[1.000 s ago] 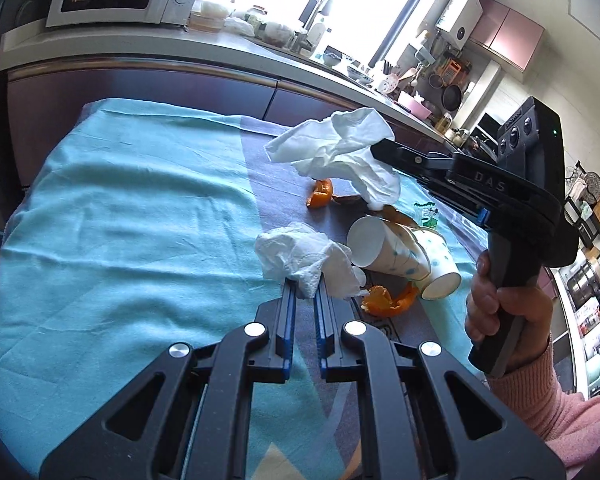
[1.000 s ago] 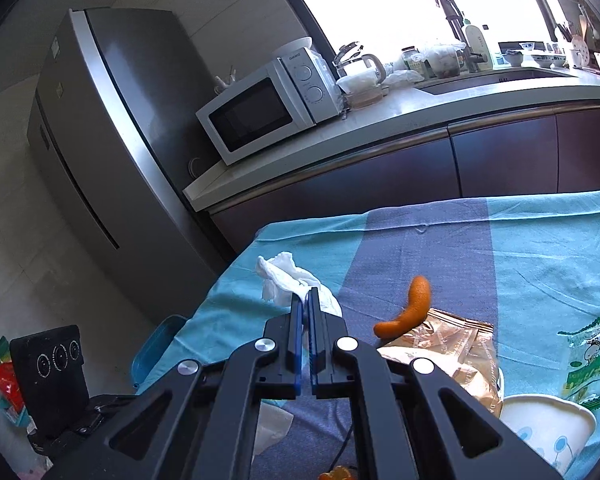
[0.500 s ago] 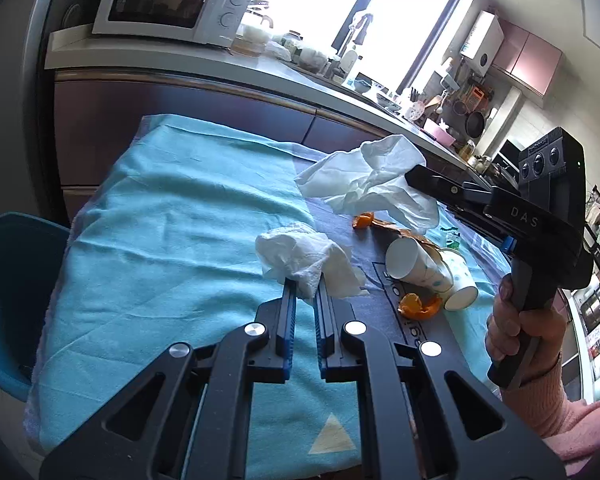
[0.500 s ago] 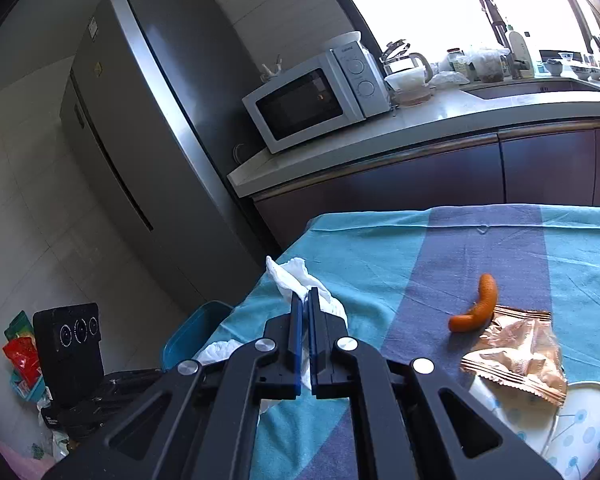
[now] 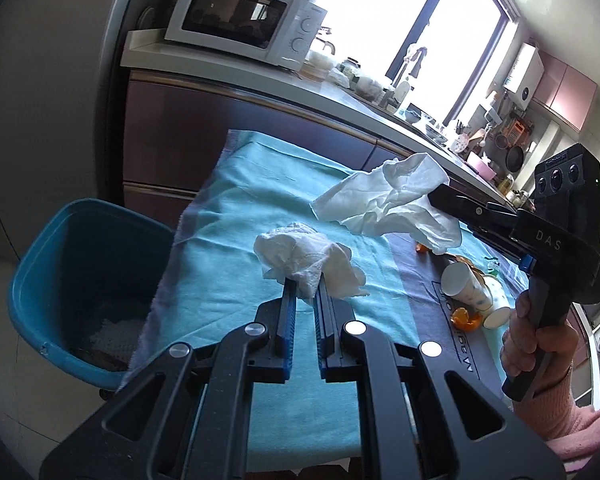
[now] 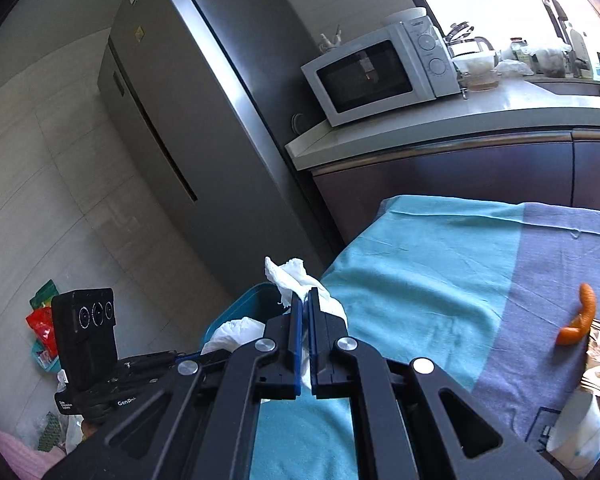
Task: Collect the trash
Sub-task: 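Carry both tissues over the teal bin, then open both grippers to drop the tissues into the teal bin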
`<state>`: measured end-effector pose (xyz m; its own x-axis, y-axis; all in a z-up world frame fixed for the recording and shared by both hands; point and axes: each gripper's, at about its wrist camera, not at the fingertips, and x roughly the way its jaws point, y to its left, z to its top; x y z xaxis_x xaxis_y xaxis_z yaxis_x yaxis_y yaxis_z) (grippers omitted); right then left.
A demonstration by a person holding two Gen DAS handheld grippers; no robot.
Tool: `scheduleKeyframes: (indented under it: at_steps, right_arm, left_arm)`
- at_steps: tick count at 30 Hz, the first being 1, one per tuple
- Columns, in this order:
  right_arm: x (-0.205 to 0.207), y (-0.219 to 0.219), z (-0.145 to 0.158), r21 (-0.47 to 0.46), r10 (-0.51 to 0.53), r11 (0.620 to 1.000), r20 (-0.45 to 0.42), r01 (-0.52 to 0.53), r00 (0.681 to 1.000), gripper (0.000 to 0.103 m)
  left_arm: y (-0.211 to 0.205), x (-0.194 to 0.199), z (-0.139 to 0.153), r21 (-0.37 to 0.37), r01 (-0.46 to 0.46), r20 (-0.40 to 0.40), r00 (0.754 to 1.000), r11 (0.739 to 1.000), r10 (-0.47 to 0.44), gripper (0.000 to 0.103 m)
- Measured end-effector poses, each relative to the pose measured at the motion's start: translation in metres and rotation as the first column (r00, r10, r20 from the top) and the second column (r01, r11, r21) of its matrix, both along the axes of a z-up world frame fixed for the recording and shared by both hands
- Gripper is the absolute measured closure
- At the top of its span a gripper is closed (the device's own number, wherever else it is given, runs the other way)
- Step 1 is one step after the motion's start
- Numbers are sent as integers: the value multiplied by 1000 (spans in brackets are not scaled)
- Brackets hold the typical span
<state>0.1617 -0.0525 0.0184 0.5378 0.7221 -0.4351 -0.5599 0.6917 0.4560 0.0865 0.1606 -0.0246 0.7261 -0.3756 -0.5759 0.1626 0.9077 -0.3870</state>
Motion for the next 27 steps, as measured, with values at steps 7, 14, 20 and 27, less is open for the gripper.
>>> scheduleKeyframes:
  at_steps: [7,14,20,27]
  right_arm:
    - [9,43,1,-9,86,996,-7,-86,996,101]
    - [14,77,-2,-19,148,989,-20,-148,989,101]
    - [20,102,-9,-36,178,983,-42,-179,983,101]
    - [27,131,-16,-62,210,975,-64,-214,975,101]
  left_arm:
    - [40,-11,2,9,-97,8,995,995,97,94]
    - [75,-18,3,14,-183,7,983,983,183,94]
    - [101,-20,-4,19,-250,-11,968,968,250,94]
    - [124,-15,-21,29,-301,-49,952,953,302,94]
